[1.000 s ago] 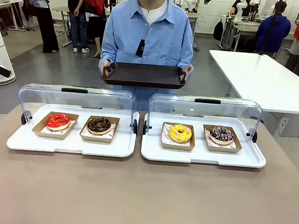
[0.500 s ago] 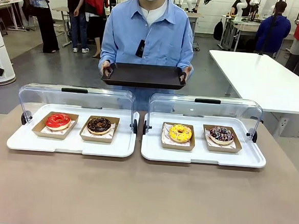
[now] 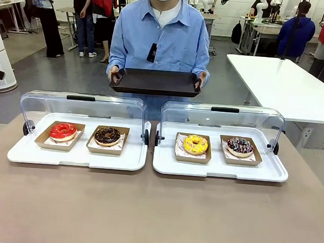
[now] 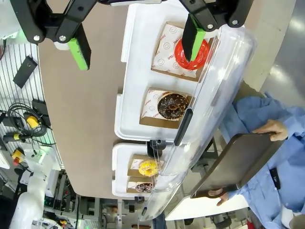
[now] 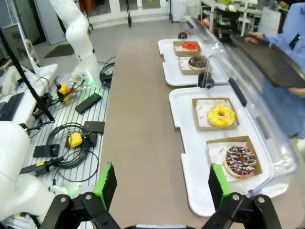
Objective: Provide the desired donut to the person.
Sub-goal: Pick up and lift the Paper togo box containing the Donut pointed at by the person.
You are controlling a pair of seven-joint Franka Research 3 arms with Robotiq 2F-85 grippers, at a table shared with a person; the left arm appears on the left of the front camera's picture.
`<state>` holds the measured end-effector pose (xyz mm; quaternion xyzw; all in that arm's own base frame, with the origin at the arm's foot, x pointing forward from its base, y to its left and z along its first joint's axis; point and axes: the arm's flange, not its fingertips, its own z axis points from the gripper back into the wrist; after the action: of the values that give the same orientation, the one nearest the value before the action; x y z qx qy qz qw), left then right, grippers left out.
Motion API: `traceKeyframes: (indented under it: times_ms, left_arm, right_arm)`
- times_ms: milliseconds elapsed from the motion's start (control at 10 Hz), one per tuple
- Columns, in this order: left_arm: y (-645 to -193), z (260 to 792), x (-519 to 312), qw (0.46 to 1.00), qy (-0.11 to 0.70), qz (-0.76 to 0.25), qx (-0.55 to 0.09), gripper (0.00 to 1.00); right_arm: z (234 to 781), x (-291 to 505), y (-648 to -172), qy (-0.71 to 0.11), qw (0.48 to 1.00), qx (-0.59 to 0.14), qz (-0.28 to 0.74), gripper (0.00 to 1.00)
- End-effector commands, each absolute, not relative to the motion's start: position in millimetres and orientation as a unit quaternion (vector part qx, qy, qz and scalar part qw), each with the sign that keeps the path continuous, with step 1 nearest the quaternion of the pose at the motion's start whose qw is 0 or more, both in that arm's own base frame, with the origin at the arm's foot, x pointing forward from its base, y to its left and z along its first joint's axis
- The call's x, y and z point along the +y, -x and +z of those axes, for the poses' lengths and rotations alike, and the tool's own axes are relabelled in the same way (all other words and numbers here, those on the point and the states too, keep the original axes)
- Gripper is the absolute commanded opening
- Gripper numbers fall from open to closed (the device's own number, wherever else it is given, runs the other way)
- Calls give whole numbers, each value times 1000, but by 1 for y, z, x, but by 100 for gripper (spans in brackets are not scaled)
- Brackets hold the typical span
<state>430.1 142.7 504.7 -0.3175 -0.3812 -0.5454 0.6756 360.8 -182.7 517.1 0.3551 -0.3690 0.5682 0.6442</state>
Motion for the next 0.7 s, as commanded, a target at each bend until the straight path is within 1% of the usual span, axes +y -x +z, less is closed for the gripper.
traceKeyframes:
  times_ms: [0, 600]
  left_arm:
    - [-431, 502, 146, 685, 309, -542, -377, 100]
    - [-431, 502, 146, 685, 309, -542, -377, 100]
  right_arm:
    - [515, -185, -361, -356, 645, -370, 566, 100]
    - [515, -185, -361, -356, 645, -370, 566, 100]
